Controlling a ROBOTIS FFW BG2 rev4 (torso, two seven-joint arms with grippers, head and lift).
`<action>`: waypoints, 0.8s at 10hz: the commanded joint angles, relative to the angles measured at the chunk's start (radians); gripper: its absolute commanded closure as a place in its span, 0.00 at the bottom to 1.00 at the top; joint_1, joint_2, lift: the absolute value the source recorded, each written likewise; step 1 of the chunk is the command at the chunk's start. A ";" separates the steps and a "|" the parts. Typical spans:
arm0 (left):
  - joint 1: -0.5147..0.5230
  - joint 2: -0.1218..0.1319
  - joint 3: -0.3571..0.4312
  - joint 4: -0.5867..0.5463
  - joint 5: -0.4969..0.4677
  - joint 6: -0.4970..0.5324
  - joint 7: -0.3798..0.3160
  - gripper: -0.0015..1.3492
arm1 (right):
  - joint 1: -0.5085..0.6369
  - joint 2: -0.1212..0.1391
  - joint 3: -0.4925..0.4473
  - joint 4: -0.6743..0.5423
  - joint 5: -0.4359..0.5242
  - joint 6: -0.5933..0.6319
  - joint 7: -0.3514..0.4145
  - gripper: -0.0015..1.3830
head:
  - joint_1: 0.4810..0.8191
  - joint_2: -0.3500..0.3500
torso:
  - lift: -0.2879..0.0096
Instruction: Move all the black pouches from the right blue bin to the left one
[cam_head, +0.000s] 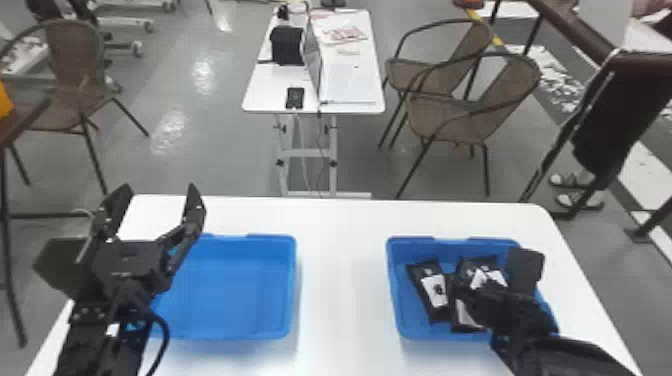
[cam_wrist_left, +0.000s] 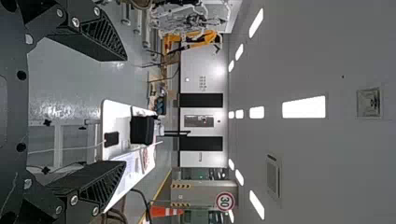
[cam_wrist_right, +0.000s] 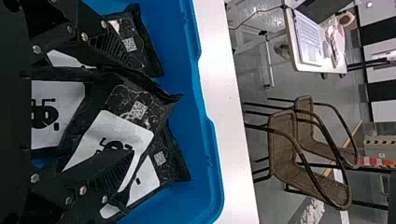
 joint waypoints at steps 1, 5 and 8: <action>0.000 0.000 0.001 0.004 0.000 -0.001 0.000 0.18 | 0.014 0.001 -0.007 -0.006 -0.037 -0.006 -0.005 0.79 | 0.63 0.43 | 1.00; 0.001 -0.001 0.001 0.005 0.003 -0.003 0.000 0.18 | 0.058 0.009 -0.012 -0.047 -0.156 -0.063 -0.041 0.88 | 0.63 0.43 | 1.00; 0.004 -0.001 0.001 0.005 0.005 -0.006 0.000 0.18 | 0.088 0.024 -0.006 -0.152 -0.161 -0.068 -0.039 0.88 | 0.63 0.44 | 1.00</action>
